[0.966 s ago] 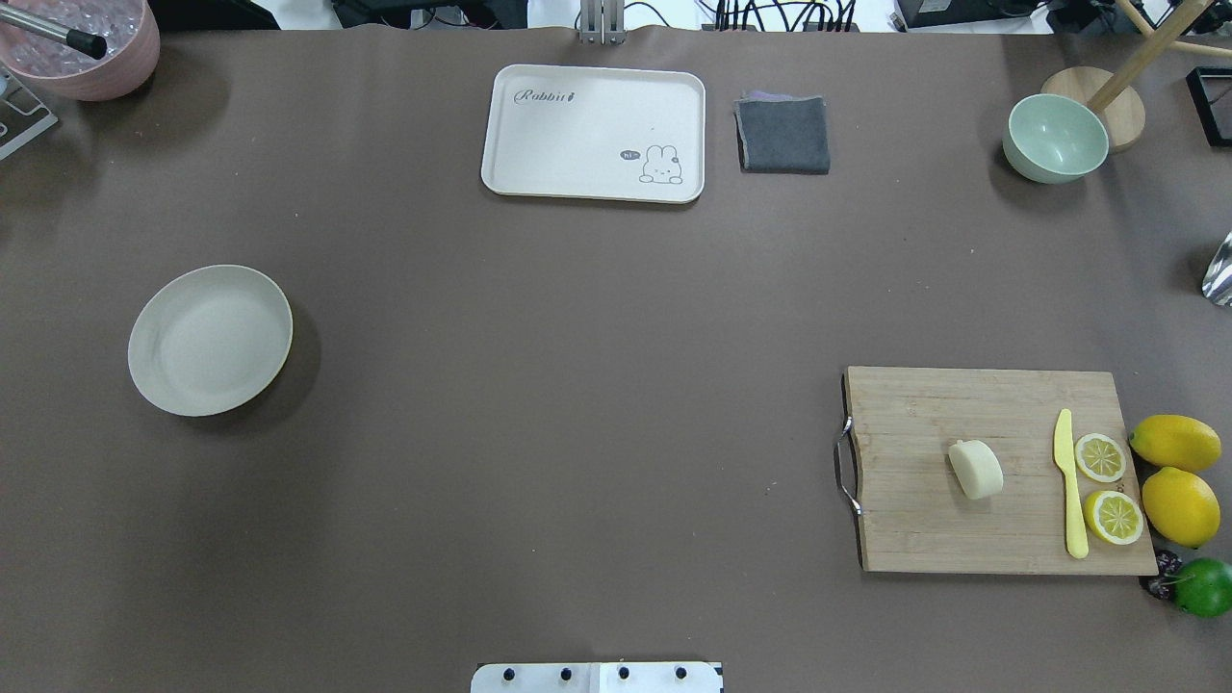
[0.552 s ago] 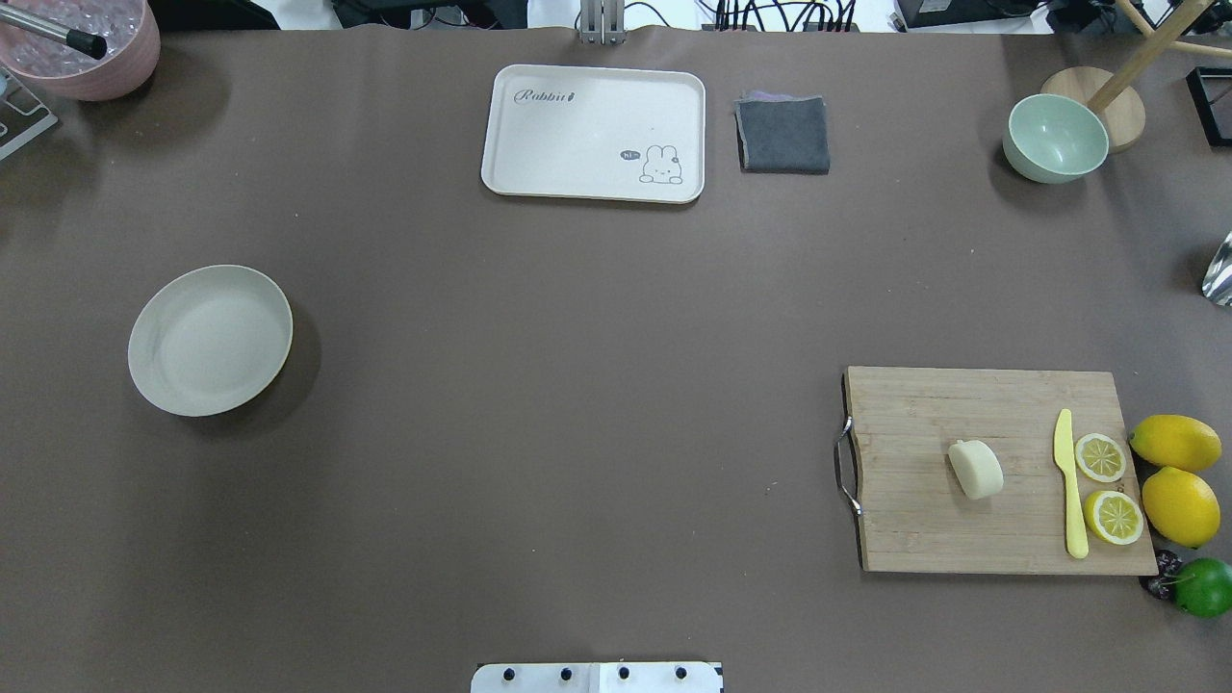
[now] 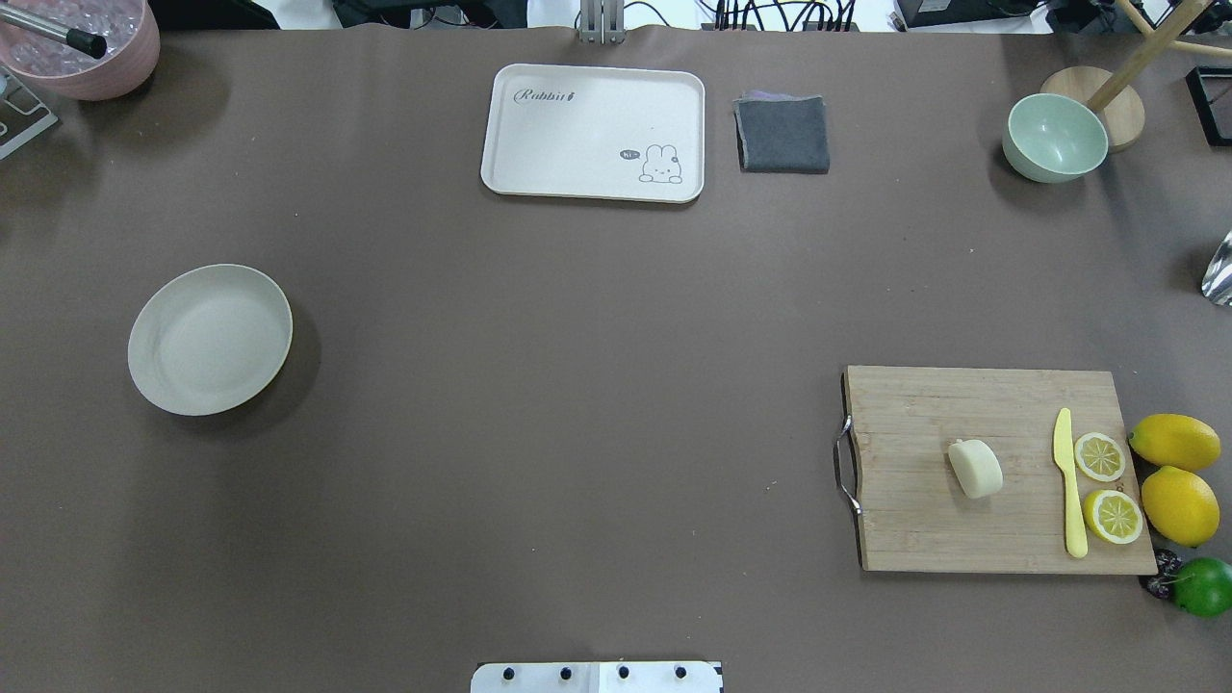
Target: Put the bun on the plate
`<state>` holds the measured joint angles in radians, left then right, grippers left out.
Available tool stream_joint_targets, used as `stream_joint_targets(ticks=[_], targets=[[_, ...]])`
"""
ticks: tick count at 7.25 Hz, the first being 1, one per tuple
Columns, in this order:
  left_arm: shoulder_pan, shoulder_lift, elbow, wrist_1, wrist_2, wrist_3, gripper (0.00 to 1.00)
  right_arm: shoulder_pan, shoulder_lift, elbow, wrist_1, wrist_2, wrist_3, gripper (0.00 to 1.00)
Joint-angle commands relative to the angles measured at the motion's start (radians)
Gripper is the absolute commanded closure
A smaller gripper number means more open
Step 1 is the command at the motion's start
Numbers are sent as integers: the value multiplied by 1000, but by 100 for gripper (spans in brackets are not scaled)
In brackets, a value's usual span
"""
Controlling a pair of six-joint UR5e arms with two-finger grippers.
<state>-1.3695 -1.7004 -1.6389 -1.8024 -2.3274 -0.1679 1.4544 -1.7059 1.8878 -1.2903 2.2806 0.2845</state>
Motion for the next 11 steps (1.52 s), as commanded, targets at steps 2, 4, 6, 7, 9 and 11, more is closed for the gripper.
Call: stream_joint_targets(ticks=[2,4,6,7,9,11], targets=[[154,-18,63,-50,-1,-165,2,-120,29,5,6,-21,124,0],[241,-19,248,-368,-3,-336,2,-134,31,8,17,-16,122,0],[288,-16,281,-500,-7,-470,3,-134,31,11,31,-15,122,0],[291,-9,290,-517,-23,-466,9,-134,29,17,31,-16,122,0],[305,20,307,-590,-44,-469,28,-134,29,17,31,-18,122,0],[311,25,306,-607,-82,-472,39,-134,29,17,31,-19,122,0]])
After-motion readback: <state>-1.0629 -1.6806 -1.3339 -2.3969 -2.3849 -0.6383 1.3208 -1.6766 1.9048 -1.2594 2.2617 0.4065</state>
